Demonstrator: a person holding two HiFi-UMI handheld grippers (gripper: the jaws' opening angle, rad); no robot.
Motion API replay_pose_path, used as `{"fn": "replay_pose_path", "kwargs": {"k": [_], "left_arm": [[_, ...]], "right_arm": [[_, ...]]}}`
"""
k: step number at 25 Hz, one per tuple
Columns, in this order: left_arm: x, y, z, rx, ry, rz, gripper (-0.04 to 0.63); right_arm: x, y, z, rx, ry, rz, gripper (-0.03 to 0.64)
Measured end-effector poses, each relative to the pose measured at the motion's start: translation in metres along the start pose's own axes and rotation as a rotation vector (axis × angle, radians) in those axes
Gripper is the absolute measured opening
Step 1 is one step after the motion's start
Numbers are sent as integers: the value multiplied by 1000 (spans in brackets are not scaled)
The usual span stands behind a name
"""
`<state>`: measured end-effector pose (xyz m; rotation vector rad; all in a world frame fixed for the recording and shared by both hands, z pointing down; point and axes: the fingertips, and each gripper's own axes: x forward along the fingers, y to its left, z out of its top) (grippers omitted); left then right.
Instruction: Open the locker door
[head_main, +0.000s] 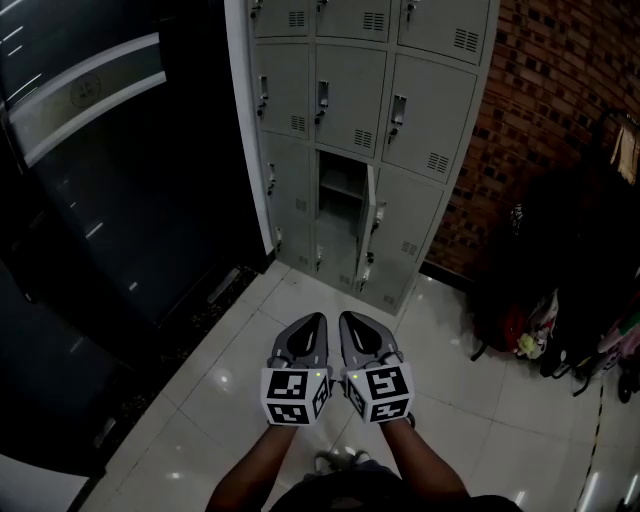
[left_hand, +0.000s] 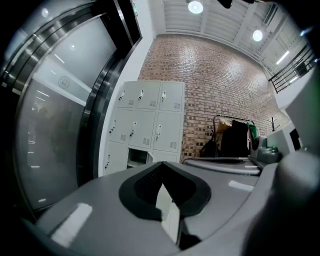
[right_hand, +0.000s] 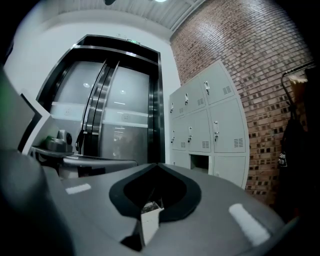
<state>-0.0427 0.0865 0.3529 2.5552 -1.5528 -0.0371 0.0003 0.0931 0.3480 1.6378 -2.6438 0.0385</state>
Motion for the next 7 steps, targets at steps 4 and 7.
{"fn": "replay_pose_path", "kwargs": {"k": [4, 7], "left_arm": [[-2, -3, 0, -1, 5, -6, 6], [0, -7, 1, -1, 6, -10, 6]], "right_arm": [[-4, -1, -1, -2, 7, -12, 0], [-5, -5, 0, -4, 11, -15, 0]]}}
